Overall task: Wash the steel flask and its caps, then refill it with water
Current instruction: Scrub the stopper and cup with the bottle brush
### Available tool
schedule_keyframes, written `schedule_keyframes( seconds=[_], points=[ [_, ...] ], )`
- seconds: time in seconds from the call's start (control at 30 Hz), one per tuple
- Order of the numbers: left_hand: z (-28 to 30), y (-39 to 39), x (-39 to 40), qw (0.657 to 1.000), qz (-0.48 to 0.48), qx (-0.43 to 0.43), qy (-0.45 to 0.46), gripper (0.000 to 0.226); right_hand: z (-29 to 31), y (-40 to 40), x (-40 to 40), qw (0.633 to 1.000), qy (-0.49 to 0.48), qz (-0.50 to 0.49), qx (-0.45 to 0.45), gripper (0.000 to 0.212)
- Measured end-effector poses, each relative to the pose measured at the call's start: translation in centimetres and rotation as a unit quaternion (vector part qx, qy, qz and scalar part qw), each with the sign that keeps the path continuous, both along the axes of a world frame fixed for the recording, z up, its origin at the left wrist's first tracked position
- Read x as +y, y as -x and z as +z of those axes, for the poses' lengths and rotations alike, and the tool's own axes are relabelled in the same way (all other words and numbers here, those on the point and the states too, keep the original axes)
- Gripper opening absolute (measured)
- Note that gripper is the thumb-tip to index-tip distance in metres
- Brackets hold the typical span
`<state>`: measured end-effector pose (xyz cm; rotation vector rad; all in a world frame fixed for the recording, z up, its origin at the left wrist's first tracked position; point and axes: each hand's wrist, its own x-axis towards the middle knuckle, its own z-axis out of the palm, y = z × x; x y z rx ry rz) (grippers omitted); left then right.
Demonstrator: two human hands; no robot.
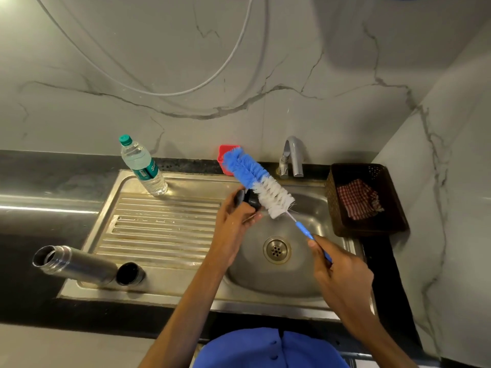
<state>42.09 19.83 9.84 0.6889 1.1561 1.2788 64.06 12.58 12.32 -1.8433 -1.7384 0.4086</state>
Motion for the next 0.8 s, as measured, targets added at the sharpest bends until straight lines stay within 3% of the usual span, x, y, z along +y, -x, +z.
schedule_keyframes(
  seconds=[0.3, 0.47, 0.57, 0.7, 0.8],
  points=[
    [0.2, -0.2, 1.5, 0.99, 0.083, -0.1, 0.046, 0.056, -0.4, 1.4, -1.1, 0.999, -0.005, 0.04, 0.023, 0.018],
    [0.5, 0.2, 2.1, 0.983, 0.105, -0.143, 0.047, 0.095, -0.6, 1.4, -1.0, 0.999, -0.007, 0.033, 0.033, 0.018],
    [0.4, -0.1, 1.6, 0.979, 0.11, -0.163, 0.047, 0.085, -0.5, 1.4, -0.5, 0.998, -0.017, 0.015, 0.051, 0.017],
    [0.0, 0.3, 1.5, 0.961, 0.089, -0.257, 0.05, 0.068, -0.7, 1.8, -0.8, 0.997, -0.027, 0.038, 0.055, 0.017],
    [0.1, 0.0, 1.0, 0.97, 0.055, -0.227, 0.066, 0.064, -1.2, 1.8, -0.4, 0.998, -0.018, 0.011, 0.055, 0.016]
  ],
)
